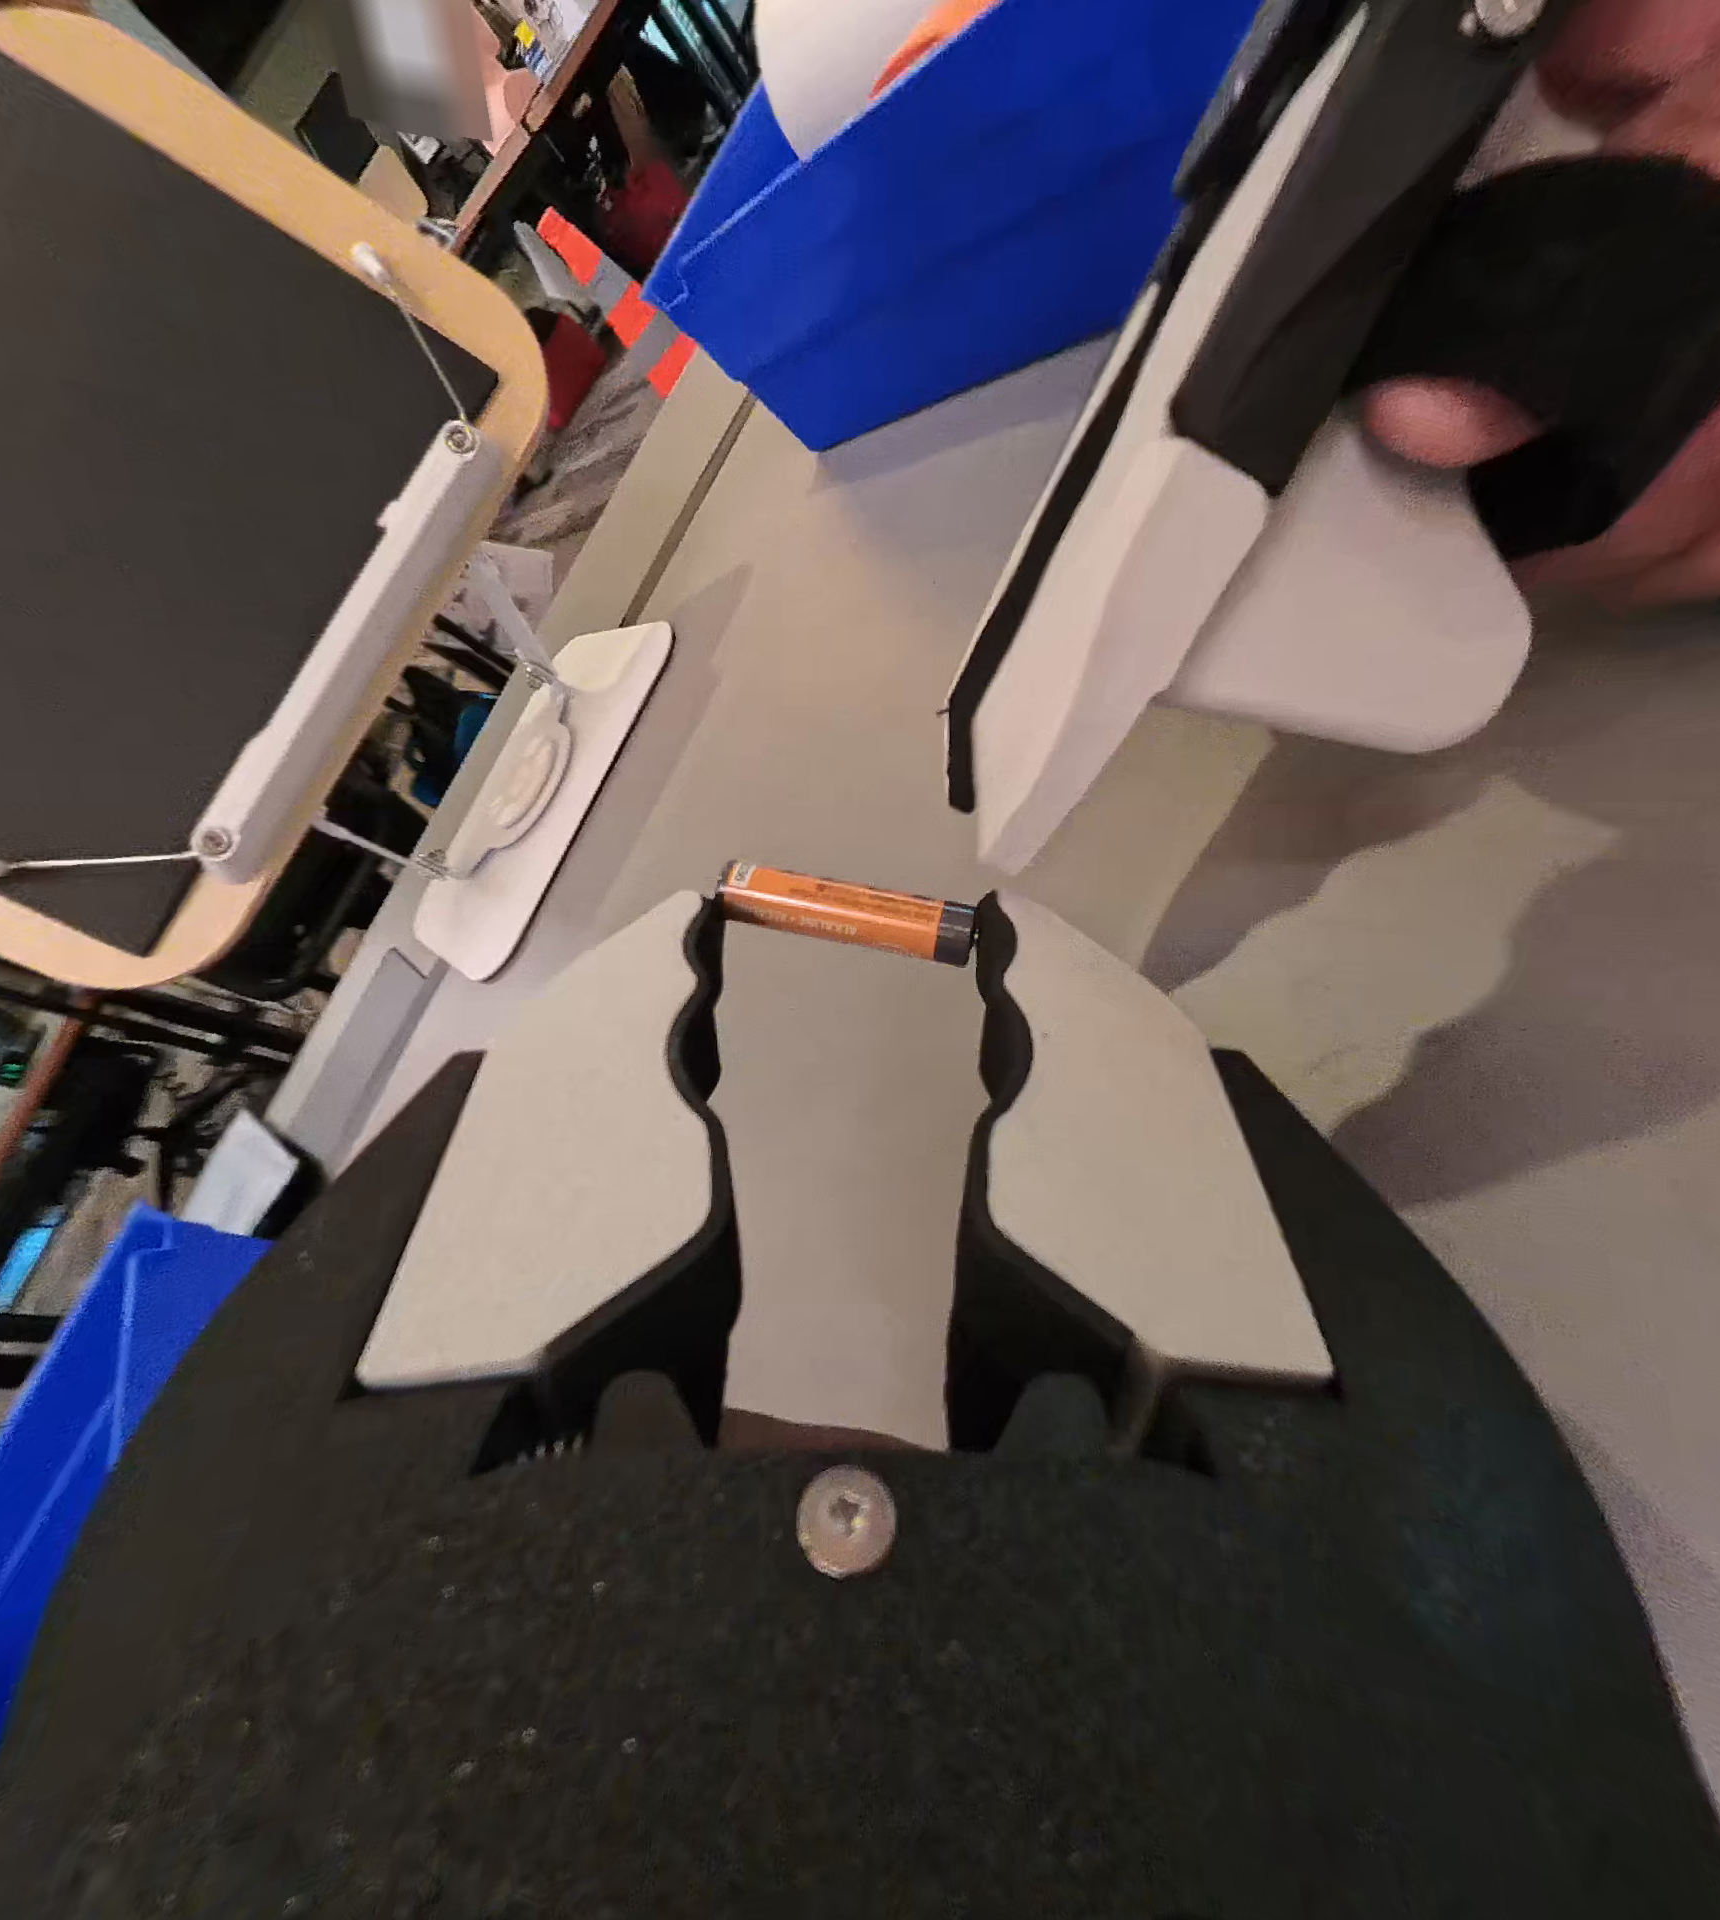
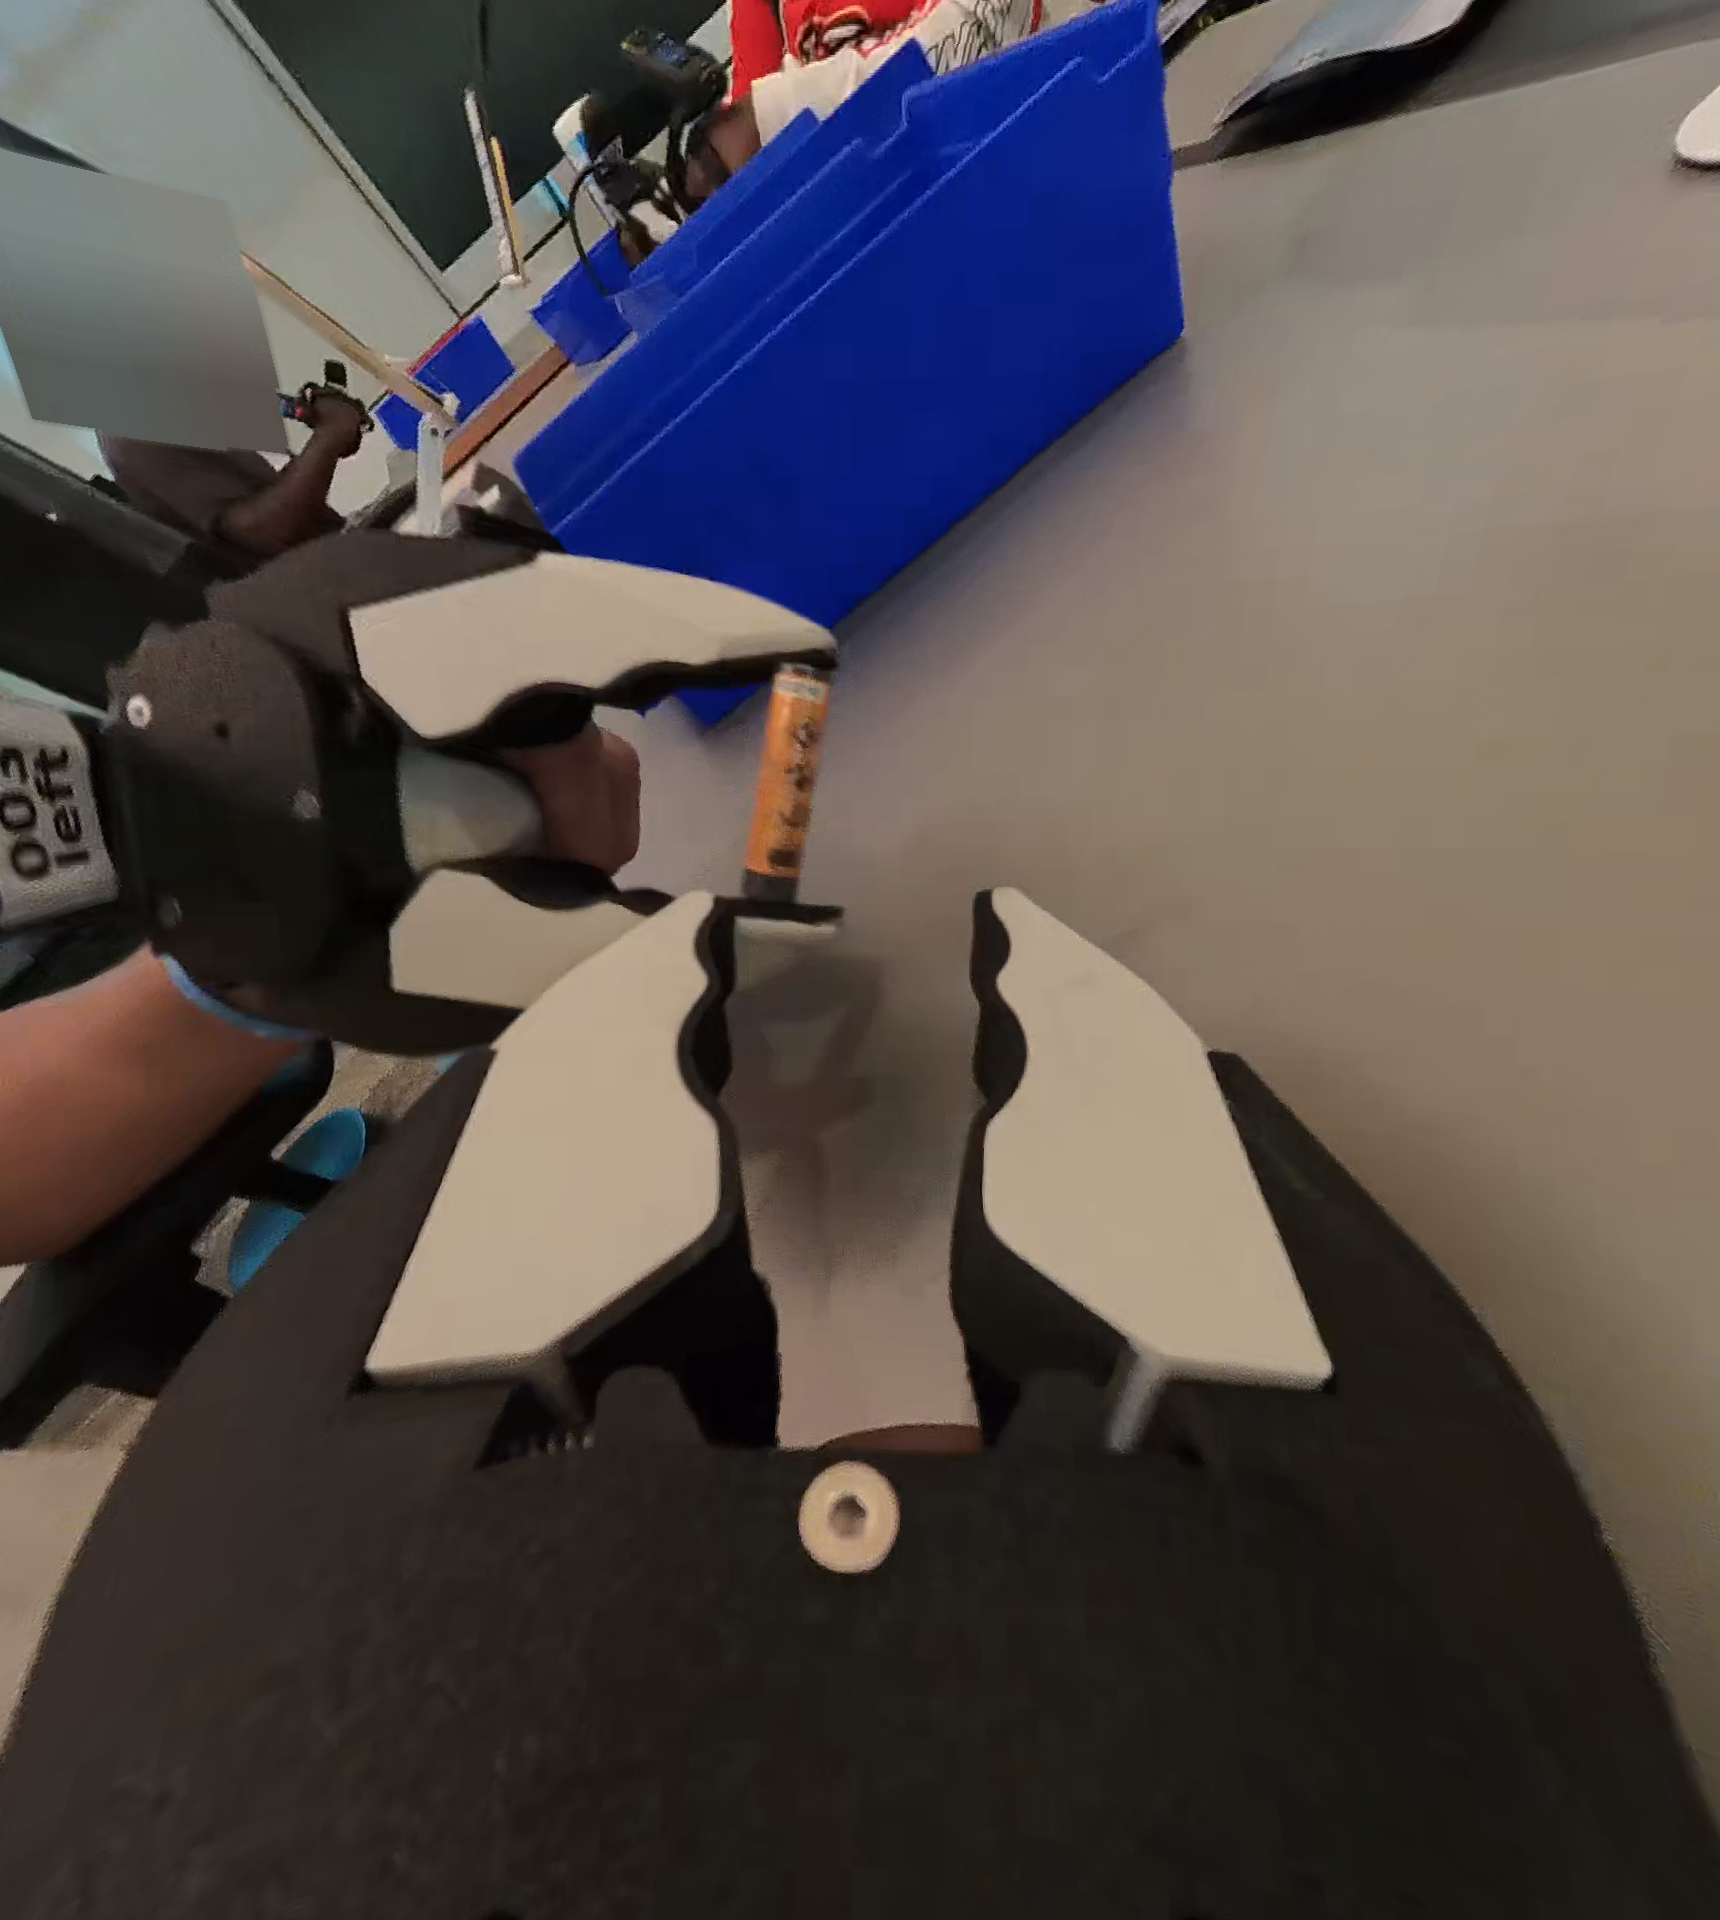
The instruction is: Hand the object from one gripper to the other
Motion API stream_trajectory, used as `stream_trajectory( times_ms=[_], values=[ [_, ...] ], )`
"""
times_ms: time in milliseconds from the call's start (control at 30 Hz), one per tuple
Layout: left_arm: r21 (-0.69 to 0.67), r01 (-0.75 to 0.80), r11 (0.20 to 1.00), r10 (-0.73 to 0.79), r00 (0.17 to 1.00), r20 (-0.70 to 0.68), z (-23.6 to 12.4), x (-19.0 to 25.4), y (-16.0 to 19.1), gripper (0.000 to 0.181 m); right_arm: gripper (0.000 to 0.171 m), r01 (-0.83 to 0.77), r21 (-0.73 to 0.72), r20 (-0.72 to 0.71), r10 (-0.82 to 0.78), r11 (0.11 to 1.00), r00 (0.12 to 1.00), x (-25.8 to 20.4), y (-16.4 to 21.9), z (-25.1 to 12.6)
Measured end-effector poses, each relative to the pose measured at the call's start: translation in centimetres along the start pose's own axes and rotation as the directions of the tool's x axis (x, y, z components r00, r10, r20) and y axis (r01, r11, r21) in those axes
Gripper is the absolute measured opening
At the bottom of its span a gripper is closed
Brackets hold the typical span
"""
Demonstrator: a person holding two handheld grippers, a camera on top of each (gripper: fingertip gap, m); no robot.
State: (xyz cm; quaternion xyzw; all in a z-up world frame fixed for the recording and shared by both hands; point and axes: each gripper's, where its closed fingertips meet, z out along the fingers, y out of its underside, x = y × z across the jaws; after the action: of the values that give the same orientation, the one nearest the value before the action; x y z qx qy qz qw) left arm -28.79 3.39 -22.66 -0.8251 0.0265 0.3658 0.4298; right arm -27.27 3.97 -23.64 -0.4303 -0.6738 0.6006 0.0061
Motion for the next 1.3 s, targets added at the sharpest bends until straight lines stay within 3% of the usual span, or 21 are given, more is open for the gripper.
stream_trajectory(
  times_ms=[167,267,333,500,600,700,833,1067,1300],
  values=[
    [-0.045,-0.115,0.992,0.115,0.993,-0.001,0.4,1.2,0.3,0.047,0.034,-0.008,-0.039,-0.014,0.008,0.999,1.000,-1.0,1.0,1.0],
    [-0.051,-0.157,0.986,0.157,0.988,-0.011,0.6,1.9,0.3,0.047,0.012,-0.009,-0.077,-0.010,0.008,0.997,1.000,-1.0,1.5,1.2],
    [-0.050,-0.153,0.987,0.153,0.988,-0.008,0.6,2.1,0.2,0.047,0.012,-0.009,-0.097,-0.009,0.008,0.995,1.000,-0.8,1.7,1.1],
    [-0.024,-0.013,1.000,0.012,0.998,-0.055,0.4,2.1,0.0,0.045,0.011,-0.009,-0.123,-0.005,0.008,0.992,1.000,0.6,1.6,0.4],
    [0.012,0.152,0.988,-0.150,0.984,-0.096,0.0,1.2,-0.1,0.042,0.011,0.138,-0.160,-0.081,-0.152,0.978,0.985,2.8,1.5,-0.6],
    [0.041,0.329,0.943,-0.313,0.923,-0.224,-0.4,1.3,-0.5,0.042,0.010,0.437,-0.215,-0.093,-0.463,0.874,0.881,3.2,1.3,-1.3],
    [0.054,0.437,0.898,-0.379,0.828,-0.413,-1.5,2.7,-1.3,0.041,0.010,0.771,-0.262,-0.075,-0.809,0.581,0.584,2.2,1.7,-1.5],
    [0.029,0.435,0.900,-0.375,0.807,-0.456,-1.5,3.6,-1.1,0.028,0.011,0.902,-0.262,-0.108,-0.939,0.344,0.326,0.4,1.7,-1.0],
    [0.032,0.420,0.907,-0.357,0.805,-0.474,-1.5,4.2,-1.2,0.010,0.010,0.917,-0.276,-0.124,-0.957,0.287,0.262,0.2,1.9,-0.7]
  ],
)
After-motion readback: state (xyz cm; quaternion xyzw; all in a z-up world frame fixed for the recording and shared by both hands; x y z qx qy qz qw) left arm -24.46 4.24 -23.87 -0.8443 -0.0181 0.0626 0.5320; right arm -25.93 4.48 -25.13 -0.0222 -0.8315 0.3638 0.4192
